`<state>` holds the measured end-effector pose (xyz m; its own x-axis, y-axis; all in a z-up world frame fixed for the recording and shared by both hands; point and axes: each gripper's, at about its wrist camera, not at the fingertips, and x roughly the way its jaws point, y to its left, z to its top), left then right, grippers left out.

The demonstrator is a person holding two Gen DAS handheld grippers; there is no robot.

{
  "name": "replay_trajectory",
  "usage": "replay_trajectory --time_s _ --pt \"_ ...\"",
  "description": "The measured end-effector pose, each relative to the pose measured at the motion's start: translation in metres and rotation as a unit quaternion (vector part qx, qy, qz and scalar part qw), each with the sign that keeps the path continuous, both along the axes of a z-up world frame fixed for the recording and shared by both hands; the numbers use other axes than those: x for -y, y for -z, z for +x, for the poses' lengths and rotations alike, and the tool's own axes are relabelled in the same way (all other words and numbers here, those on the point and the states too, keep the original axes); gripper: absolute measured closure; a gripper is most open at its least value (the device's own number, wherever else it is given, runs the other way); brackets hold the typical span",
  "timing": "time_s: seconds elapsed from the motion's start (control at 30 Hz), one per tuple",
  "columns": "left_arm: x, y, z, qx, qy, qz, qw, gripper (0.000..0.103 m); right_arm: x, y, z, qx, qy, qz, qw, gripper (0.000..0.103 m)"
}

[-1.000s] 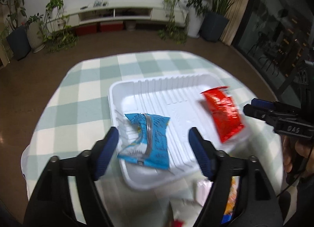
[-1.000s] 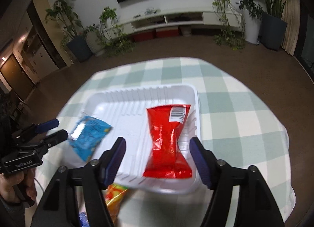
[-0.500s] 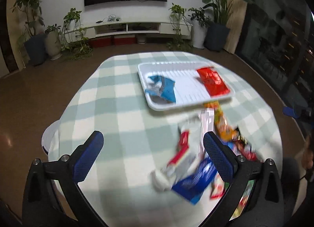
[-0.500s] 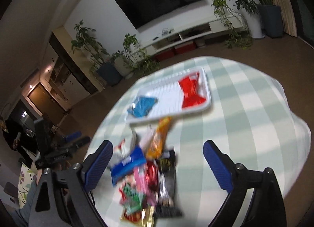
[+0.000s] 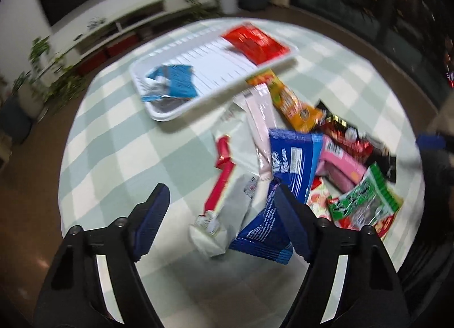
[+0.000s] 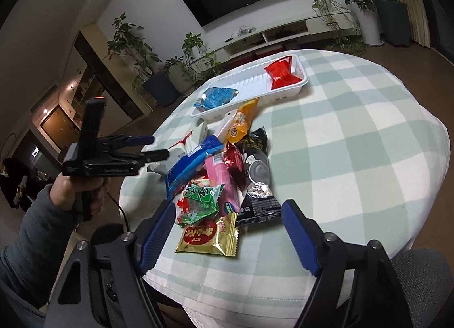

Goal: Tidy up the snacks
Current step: 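Grasp the white-and-red pack with the left gripper and lift it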

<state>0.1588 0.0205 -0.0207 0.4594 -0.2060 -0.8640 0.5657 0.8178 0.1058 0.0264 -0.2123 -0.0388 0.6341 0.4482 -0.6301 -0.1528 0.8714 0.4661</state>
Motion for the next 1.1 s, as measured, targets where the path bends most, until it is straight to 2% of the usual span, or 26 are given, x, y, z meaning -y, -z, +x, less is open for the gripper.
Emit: replay_trajectory --time_s 0.27,0.47,0.53,0.57,0.7,0.9,1.1 --pt "0.007 0.015 0.025 -0.04 0.013 0.013 0.999 0.043 0.001 0.004 0.0 -0.01 0.002 0.001 1.0 0.026" --pt "0.022 0.03 0.037 -0.062 0.031 0.048 0.9964 0.044 0.002 0.006 0.001 -0.015 0.0 0.001 1.0 0.026" --pt "0.023 0.033 0.042 -0.076 0.031 0.043 0.9957 0.055 0.002 0.007 0.001 -0.015 0.0 0.0 1.0 0.026" --pt "0.024 0.034 0.042 -0.08 0.031 0.042 0.9955 0.063 0.002 0.007 0.001 -0.016 0.001 0.0 1.0 0.026" --pt "0.029 0.044 0.041 -0.088 0.031 0.058 0.9939 0.071 0.004 0.008 0.003 -0.017 0.003 0.0 1.0 0.026" --pt "0.024 0.049 0.044 -0.099 0.01 0.037 0.9943 0.083 0.006 0.01 0.004 -0.023 0.008 0.002 1.0 0.028" --pt "0.011 0.044 0.042 -0.091 -0.019 0.001 0.9957 0.086 0.007 0.011 0.006 -0.027 0.012 -0.007 1.0 0.032"
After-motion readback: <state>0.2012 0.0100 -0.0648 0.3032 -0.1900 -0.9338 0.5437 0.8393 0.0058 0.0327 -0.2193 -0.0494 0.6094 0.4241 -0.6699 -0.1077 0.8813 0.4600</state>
